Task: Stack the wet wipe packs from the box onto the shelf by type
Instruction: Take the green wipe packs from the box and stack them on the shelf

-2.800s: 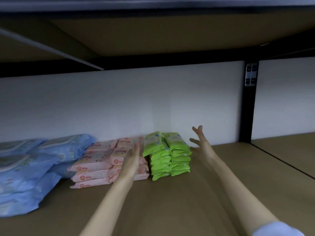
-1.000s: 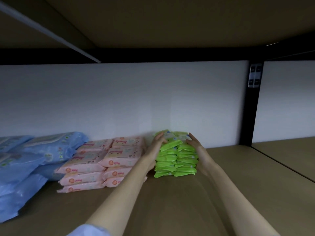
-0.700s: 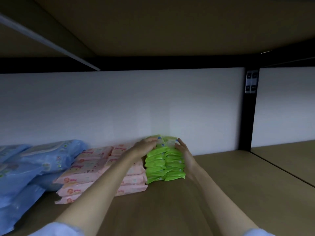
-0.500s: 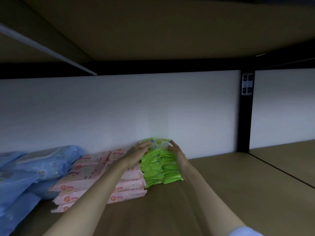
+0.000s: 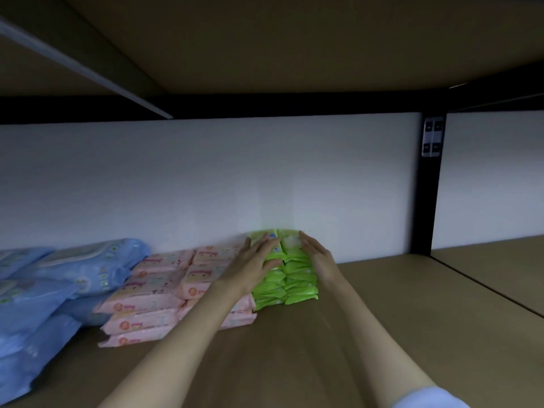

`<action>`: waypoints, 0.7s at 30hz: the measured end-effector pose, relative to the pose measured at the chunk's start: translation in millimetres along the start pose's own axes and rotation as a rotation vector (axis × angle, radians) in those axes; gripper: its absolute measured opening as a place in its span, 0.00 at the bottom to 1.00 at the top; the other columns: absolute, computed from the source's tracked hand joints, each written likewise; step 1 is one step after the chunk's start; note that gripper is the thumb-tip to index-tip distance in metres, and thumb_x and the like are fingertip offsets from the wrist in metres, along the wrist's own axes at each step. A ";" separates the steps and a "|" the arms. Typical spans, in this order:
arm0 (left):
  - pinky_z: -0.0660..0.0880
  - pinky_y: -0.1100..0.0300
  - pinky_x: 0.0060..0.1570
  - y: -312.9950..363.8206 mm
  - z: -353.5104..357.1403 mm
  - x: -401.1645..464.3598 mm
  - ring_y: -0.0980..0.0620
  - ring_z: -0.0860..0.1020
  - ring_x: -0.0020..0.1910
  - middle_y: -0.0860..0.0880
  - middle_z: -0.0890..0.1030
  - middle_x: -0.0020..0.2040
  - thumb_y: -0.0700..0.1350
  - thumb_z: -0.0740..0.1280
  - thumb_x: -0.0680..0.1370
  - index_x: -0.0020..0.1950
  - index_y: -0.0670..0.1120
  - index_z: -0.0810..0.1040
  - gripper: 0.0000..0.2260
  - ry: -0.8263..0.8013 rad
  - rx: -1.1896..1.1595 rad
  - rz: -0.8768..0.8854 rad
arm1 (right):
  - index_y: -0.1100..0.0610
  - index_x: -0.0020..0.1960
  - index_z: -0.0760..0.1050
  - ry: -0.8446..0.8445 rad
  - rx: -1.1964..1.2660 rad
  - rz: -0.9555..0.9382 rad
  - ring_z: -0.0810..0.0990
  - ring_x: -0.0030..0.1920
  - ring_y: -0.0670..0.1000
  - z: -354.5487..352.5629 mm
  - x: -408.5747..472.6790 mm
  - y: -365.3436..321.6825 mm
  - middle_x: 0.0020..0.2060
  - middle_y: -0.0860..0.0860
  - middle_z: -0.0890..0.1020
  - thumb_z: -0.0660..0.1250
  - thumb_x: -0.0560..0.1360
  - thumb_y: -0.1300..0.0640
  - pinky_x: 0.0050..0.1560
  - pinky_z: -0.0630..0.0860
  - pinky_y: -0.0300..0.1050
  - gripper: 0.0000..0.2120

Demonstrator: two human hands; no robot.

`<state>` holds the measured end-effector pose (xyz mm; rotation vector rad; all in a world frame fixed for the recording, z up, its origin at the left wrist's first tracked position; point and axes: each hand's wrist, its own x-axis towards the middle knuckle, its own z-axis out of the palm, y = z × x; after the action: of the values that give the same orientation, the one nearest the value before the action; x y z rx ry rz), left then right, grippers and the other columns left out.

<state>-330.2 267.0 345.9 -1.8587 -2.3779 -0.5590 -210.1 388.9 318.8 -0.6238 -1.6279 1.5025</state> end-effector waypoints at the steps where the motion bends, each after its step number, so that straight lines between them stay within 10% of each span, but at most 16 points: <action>1: 0.43 0.47 0.74 0.6 -0.4 -0.1 0.45 0.41 0.76 0.54 0.44 0.77 0.56 0.52 0.80 0.76 0.53 0.49 0.26 0.019 0.117 0.012 | 0.49 0.69 0.69 0.038 -0.182 -0.077 0.65 0.71 0.50 -1.1 -3.6 0.1 0.72 0.51 0.66 0.58 0.80 0.52 0.71 0.61 0.47 0.17; 5: 0.43 0.48 0.74 6.3 9.8 -5.7 0.46 0.41 0.76 0.50 0.40 0.77 0.60 0.51 0.79 0.76 0.48 0.41 0.32 0.119 0.387 -0.023 | 0.39 0.70 0.64 0.082 -0.855 -0.318 0.58 0.74 0.52 -3.3 -17.4 5.9 0.76 0.49 0.56 0.51 0.79 0.41 0.72 0.57 0.54 0.20; 11: 0.61 0.51 0.69 6.5 18.7 -0.7 0.46 0.52 0.75 0.48 0.51 0.76 0.55 0.55 0.80 0.76 0.45 0.48 0.30 0.173 0.320 -0.023 | 0.47 0.65 0.73 0.039 -0.664 -0.415 0.64 0.71 0.47 5.0 -10.4 12.7 0.72 0.49 0.64 0.56 0.81 0.51 0.60 0.62 0.35 0.15; 21: 0.61 0.50 0.70 -7.0 16.3 13.2 0.46 0.52 0.74 0.47 0.51 0.76 0.57 0.57 0.79 0.75 0.45 0.49 0.31 0.130 0.236 0.001 | 0.40 0.68 0.67 -0.090 -0.621 -0.310 0.61 0.73 0.47 5.3 4.1 2.9 0.75 0.46 0.58 0.56 0.79 0.44 0.68 0.60 0.42 0.17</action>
<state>-337.7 283.0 332.7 -1.6708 -2.2486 -0.3678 -217.2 389.6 317.2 -0.5957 -2.1642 0.8023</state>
